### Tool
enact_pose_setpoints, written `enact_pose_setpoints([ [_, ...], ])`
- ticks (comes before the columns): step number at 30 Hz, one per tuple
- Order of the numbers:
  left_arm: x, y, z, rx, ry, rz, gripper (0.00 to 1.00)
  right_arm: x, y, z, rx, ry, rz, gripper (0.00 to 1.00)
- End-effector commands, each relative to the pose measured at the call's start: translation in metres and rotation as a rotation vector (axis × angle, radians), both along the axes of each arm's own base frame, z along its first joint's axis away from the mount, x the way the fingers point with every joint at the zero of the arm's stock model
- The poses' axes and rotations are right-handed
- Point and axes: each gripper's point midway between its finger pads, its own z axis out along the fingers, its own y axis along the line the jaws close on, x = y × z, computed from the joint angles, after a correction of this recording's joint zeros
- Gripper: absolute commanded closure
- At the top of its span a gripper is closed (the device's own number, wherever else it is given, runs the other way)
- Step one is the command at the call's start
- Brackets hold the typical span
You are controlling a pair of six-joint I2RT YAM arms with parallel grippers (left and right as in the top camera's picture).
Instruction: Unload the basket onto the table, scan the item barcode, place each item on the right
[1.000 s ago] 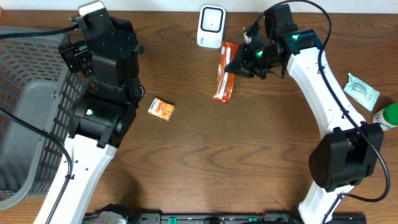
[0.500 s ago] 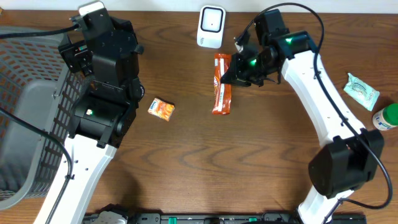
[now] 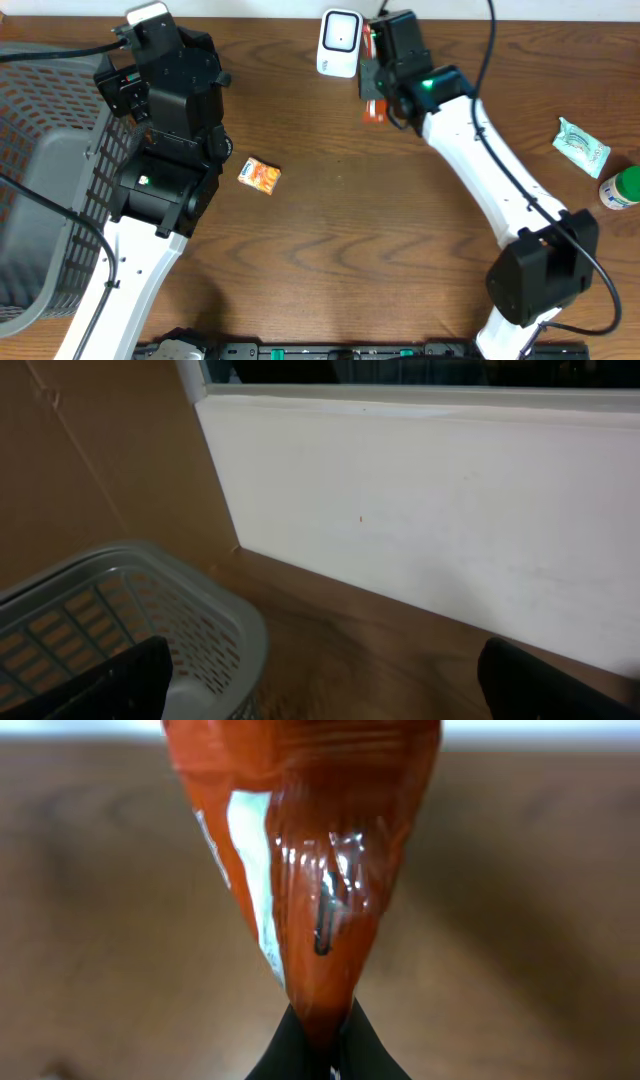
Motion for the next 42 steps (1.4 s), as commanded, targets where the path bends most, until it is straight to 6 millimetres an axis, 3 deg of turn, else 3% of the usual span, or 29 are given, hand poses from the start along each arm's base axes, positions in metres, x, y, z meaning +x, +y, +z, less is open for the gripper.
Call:
enact_pose_setpoints([
  [1,0.001,0.0,-0.005,-0.003,0.008,0.005,0.02,0.027,-0.024,-0.001,-0.23,-0.117,-0.056,0.98],
  [9,0.001,0.0,-0.005,-0.003,0.008,0.005,0.02,0.084,-0.031,0.026,-0.447,-0.41,-0.129,0.99],
  [18,0.001,0.0,-0.005,-0.002,0.01,0.005,0.02,0.127,0.0,0.029,-0.541,-0.684,-0.036,0.99],
  [28,0.001,0.0,-0.005,-0.002,0.01,0.005,0.02,0.16,0.037,0.003,-0.686,-0.846,0.064,0.99],
  [34,0.001,0.0,-0.005,-0.002,0.01,0.005,0.02,0.177,0.048,0.01,-0.605,-0.907,0.035,0.99],
  [42,0.001,0.0,-0.005,-0.002,0.01,0.005,0.02,0.174,0.08,-0.011,-0.544,-0.889,0.119,0.99],
])
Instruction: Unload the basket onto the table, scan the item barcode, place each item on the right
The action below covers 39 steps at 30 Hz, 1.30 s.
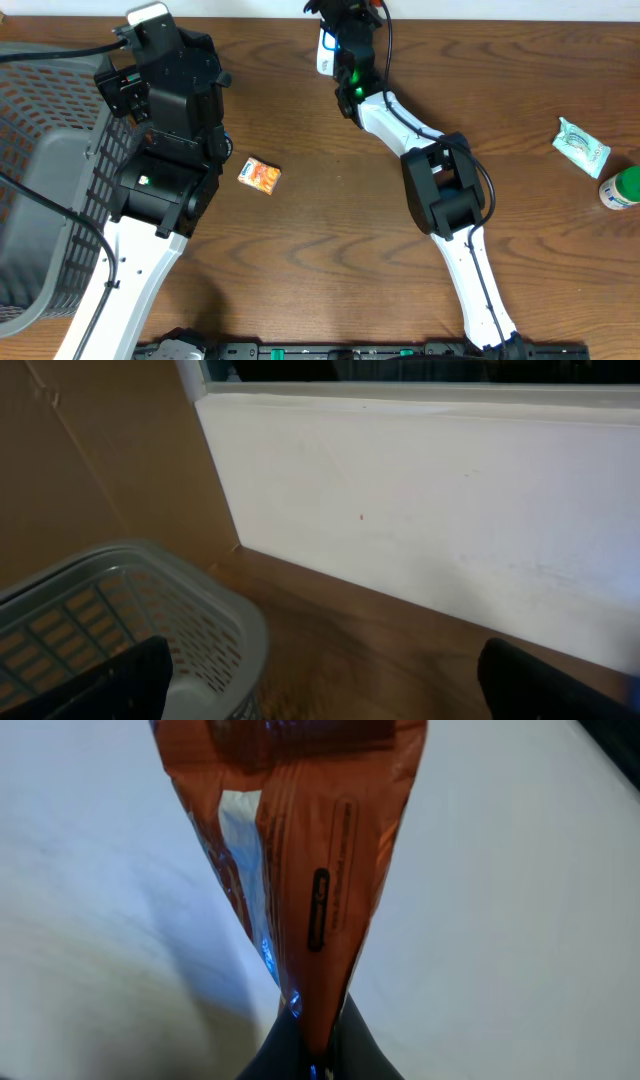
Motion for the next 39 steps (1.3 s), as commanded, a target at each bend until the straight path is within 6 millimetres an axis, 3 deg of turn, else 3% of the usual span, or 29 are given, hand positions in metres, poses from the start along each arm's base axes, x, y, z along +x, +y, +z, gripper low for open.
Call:
enact_pose_setpoints([
  [1,0.001,0.0,-0.004,-0.004,0.004,0.005,0.02,-0.007,0.034,-0.012,0.017,0.02,0.074,0.99],
  [8,0.001,0.0,-0.004,-0.004,0.004,0.005,0.02,-0.014,0.056,-0.048,-0.019,0.134,0.111,0.99],
  [22,0.001,0.0,-0.004,-0.004,0.004,0.005,0.02,-0.029,0.068,-0.111,-0.125,0.372,0.126,0.99],
  [27,0.001,0.0,-0.004,-0.004,0.004,0.005,0.02,-0.037,0.073,-0.128,-0.083,0.444,0.132,0.99],
  [39,0.001,0.0,-0.004,-0.003,0.004,0.005,0.02,-0.041,0.078,-0.133,-0.033,0.467,0.141,0.99],
])
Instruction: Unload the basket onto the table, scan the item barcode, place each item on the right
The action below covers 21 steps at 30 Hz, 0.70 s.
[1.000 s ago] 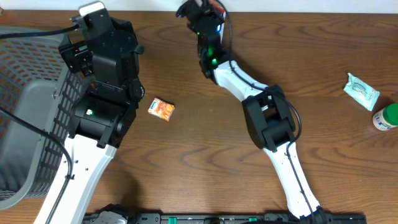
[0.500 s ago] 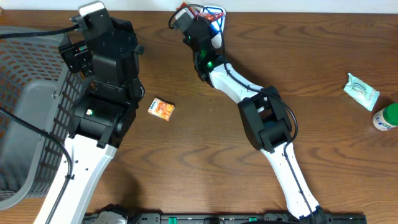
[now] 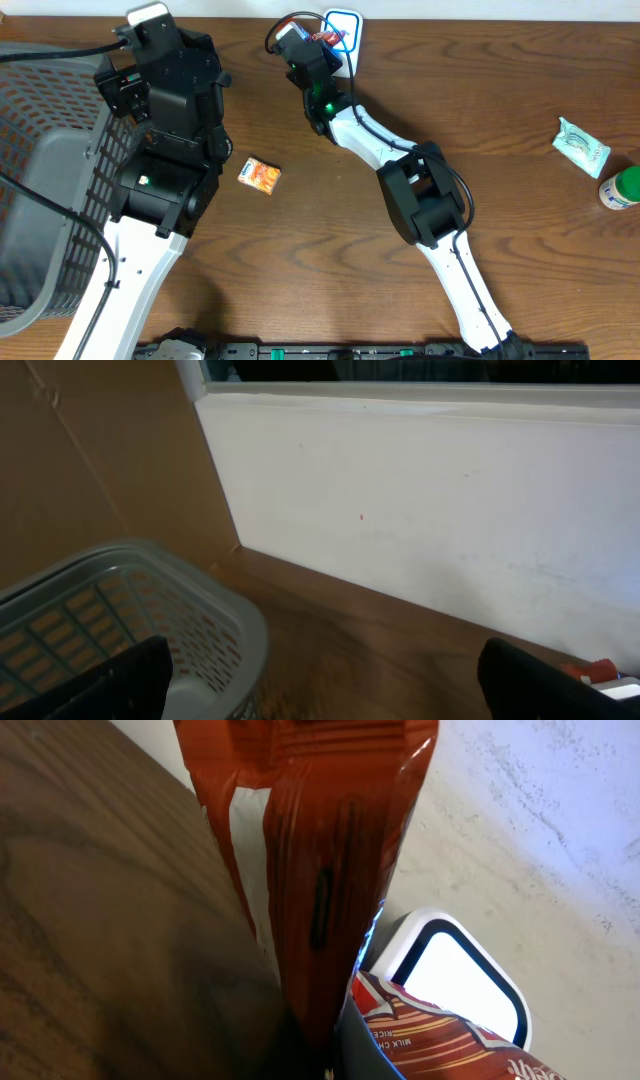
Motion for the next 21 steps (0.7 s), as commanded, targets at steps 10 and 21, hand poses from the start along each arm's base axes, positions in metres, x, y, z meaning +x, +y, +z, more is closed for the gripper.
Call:
enact_pose_setpoints([
  [10,0.001,0.0,-0.004,-0.004,0.004,0.005,0.02,0.005,0.005,-0.014,0.13,0.059,0.073,0.99],
  [21,0.001,0.0,-0.004,-0.004,0.004,0.005,0.02,0.019,-0.009,-0.013,0.153,0.053,0.154,0.99],
])
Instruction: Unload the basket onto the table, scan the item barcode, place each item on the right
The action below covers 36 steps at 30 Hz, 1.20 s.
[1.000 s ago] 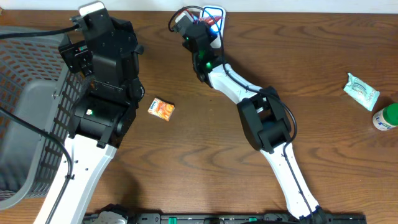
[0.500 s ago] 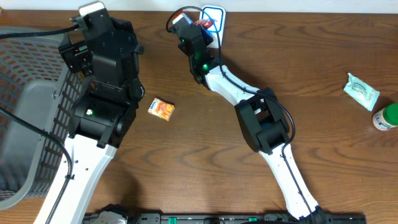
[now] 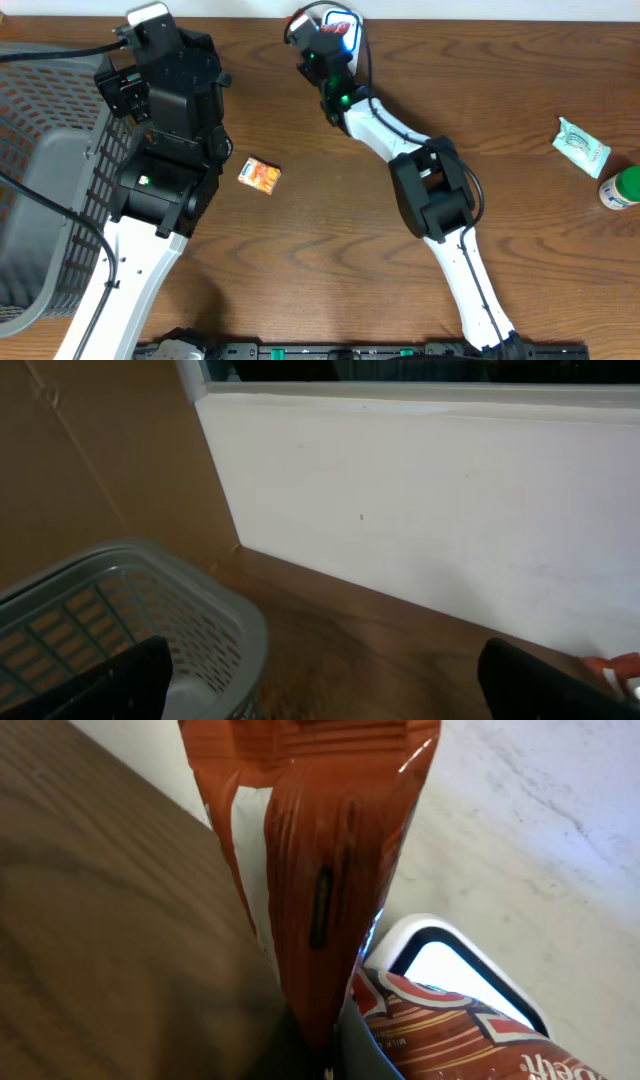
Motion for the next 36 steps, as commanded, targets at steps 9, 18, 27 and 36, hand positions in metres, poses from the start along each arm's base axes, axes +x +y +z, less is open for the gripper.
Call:
enact_pose_setpoints([
  [9,0.001,0.0,-0.004,-0.004,0.004,0.005,0.02,-0.002,0.007,-0.035,0.069,0.098,0.138,0.99],
  [18,0.001,0.0,-0.004,-0.004,0.004,0.005,0.02,-0.009,0.015,-0.039,0.076,0.13,0.138,0.99],
  [27,0.001,0.0,-0.004,-0.004,0.004,0.005,0.02,-0.035,0.0,0.069,0.112,0.187,0.096,0.99],
  [36,0.001,0.0,-0.004,-0.004,0.004,0.005,0.02,-0.099,-0.136,0.183,-0.076,0.261,-0.295,0.99],
])
